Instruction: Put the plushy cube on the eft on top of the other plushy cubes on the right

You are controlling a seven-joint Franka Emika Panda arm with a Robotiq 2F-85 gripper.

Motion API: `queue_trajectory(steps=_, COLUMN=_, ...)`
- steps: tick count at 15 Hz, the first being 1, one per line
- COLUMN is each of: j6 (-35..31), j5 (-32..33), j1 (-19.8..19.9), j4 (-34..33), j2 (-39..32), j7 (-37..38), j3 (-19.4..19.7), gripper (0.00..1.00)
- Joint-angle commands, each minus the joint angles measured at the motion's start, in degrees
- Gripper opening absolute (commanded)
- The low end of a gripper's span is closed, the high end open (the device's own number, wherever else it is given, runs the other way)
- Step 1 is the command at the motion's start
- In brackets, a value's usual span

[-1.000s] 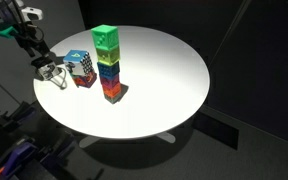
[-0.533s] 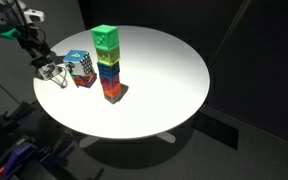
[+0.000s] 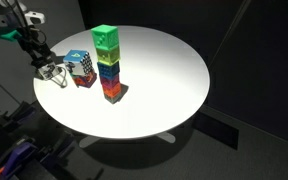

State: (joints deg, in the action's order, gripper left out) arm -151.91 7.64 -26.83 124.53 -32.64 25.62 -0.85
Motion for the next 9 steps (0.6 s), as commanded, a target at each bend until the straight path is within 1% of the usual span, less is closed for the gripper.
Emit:
queue_trajectory(steps=1, j6=0.8, j5=1.1, j1=-0.7, j4=-1.1, j2=-0.7, j7=1.0, j3=0.9, gripper=1.0)
queue_trajectory(steps=7, j6=1.7, j5=1.0, j1=-0.5, j4=-1.6, j2=-1.6, j7=0.6, j3=1.1, gripper=1.0)
queue_trajectory(steps=8, j6=2.0, j5=0.9, j1=-0.3, j4=-1.7, j2=-1.7, j7=0.3, j3=1.0, gripper=0.75)
queue_trajectory(steps=9, j6=2.4, j5=0.9, j1=-0.3, j4=-1.8, j2=-1.8, j7=0.2, j3=1.0, gripper=0.75)
